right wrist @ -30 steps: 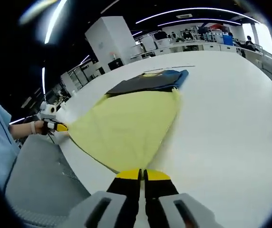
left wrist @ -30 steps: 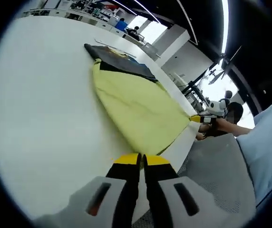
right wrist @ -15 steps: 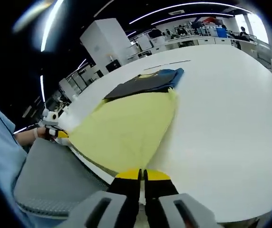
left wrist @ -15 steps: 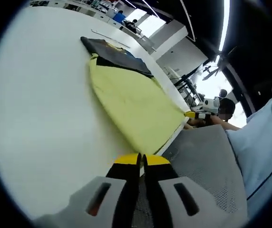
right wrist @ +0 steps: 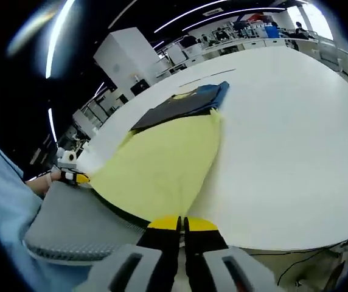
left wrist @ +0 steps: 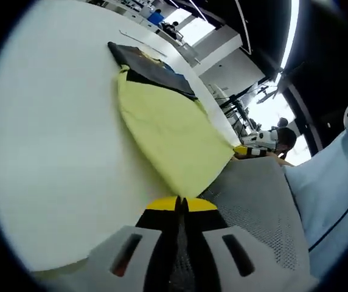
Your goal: Fold the garment on the visible template until the final outline fits inside the template.
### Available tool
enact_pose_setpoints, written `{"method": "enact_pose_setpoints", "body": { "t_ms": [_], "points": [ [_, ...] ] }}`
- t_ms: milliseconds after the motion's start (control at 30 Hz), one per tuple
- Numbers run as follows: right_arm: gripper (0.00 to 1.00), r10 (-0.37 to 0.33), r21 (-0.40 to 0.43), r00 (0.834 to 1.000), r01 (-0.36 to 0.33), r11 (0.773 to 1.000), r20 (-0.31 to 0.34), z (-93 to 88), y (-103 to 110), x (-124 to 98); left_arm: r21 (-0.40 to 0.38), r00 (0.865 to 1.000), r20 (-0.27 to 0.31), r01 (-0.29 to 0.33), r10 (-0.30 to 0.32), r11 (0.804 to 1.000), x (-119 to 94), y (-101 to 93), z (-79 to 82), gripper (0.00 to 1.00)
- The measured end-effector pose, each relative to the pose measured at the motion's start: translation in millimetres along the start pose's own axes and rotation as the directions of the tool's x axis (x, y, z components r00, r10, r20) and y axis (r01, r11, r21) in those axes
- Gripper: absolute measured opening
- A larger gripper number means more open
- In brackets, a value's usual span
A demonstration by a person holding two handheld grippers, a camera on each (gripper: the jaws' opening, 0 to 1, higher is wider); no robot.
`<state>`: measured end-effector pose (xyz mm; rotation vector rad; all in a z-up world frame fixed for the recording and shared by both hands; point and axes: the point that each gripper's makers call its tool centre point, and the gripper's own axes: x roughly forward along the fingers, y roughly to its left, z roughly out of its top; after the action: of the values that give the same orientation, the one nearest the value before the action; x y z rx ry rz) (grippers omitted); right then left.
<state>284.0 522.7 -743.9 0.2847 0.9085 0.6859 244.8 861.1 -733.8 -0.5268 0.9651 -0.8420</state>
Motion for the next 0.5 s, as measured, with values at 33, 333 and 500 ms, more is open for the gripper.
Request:
{"method": "enact_pose_setpoints", "body": {
  "t_ms": [33,333,500],
  "points": [
    [0.00,0.000,0.016,1.000,0.000,1.000,-0.003,0.7,1,0,0.001,1.000,0.002,0.000,0.000,1.000,0,-0.2,0.5,0.00],
    [0.00,0.055,0.082,0.998,-0.058,0.995,0.041,35.5,15,-9,0.045,0.993,0.104,0.058,-0.063,0.997,-10,-22.7,42.7,0.00],
    [0.00,0.077,0.108,0.992,-0.087,0.990,0.098,65.6,19,-9,0.063,0.980,0.179,0.072,-0.082,0.995,-12,-24.7,75.5,0.00]
  ]
}}
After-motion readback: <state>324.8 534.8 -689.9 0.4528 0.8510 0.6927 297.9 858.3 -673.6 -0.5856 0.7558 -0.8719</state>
